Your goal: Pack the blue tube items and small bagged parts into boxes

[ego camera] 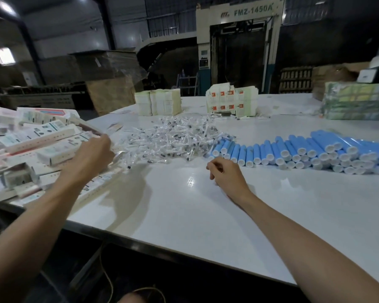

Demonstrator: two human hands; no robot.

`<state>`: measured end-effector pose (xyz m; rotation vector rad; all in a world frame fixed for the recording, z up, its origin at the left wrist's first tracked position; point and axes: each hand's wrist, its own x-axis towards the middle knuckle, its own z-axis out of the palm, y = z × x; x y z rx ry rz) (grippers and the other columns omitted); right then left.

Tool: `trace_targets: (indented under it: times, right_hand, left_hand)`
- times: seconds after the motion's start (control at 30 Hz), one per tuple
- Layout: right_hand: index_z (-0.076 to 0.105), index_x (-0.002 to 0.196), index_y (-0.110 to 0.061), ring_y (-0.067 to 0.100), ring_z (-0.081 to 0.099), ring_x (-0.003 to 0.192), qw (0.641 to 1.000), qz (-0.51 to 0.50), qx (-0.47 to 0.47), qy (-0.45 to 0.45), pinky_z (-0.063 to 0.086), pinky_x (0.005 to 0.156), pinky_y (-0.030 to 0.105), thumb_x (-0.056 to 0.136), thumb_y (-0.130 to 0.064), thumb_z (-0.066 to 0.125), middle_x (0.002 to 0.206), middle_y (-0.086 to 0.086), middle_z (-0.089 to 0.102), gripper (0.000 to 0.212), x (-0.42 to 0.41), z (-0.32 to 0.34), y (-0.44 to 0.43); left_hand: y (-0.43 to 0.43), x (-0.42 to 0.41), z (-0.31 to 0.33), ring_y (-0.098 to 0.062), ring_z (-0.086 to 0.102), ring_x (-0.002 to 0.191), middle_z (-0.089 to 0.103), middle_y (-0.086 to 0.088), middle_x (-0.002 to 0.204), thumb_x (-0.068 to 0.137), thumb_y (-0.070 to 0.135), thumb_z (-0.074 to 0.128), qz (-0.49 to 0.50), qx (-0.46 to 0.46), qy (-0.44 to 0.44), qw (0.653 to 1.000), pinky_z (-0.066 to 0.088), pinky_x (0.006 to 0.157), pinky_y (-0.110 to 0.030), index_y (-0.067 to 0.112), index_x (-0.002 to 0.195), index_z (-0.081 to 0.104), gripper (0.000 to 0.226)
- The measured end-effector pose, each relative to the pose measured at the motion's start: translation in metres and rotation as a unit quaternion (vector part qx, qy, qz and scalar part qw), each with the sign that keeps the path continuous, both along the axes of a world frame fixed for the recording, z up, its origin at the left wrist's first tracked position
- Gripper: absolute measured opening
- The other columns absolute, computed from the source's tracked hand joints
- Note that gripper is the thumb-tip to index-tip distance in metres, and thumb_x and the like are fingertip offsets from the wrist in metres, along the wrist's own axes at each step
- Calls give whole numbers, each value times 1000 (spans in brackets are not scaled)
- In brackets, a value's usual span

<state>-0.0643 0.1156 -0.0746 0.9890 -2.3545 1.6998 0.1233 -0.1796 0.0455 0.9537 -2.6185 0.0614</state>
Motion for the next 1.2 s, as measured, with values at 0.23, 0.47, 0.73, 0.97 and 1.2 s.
trace_targets:
  times: [0.23, 0.47, 0.73, 0.97, 1.2]
  right_hand:
    - [69, 87, -14, 5, 64, 64, 1000, -15, 5, -4, 59, 74, 50, 102, -25, 59, 71, 0, 69, 21, 0, 0, 2]
    - [71, 90, -15, 14, 69, 73, 995, -103, -4, -16, 60, 75, 46, 104, -25, 59, 74, -1, 71, 22, -10, 5, 1]
    - [66, 106, -6, 32, 64, 93, 964, -248, 95, -27, 54, 76, 40, 102, -14, 49, 104, 13, 69, 19, -89, 40, -14]
    - [61, 126, -9, 34, 64, 111, 937, -249, 240, -49, 45, 79, 34, 107, -37, 53, 121, 13, 65, 35, -131, 44, -58]
    - [59, 123, -8, 30, 60, 97, 908, -231, 349, -32, 43, 74, 33, 101, -18, 59, 123, 14, 66, 24, -139, 54, -59]
  left_hand:
    - [66, -62, -9, -22, 76, 92, 80, 1, 103, 105, 18, 66, -240, 337, 171, 894, 57, 72, -35, 22, 135, 71, 31]
    - [116, -124, -63, -43, 77, 107, 80, -19, 118, 102, 7, 69, -289, 632, 320, 644, 63, 96, -57, 11, 145, 63, 43]
    - [111, -131, -94, -38, 79, 108, 78, -20, 124, 98, 18, 77, -282, 740, 313, 525, 67, 77, -40, 15, 141, 66, 45]
    - [105, -131, -101, -43, 77, 110, 77, -21, 125, 96, 18, 77, -288, 742, 313, 518, 67, 89, -47, 12, 140, 67, 45]
    - [104, -135, -100, -42, 76, 111, 75, -23, 127, 87, 20, 85, -332, 742, 295, 502, 65, 88, -45, 12, 141, 66, 58]
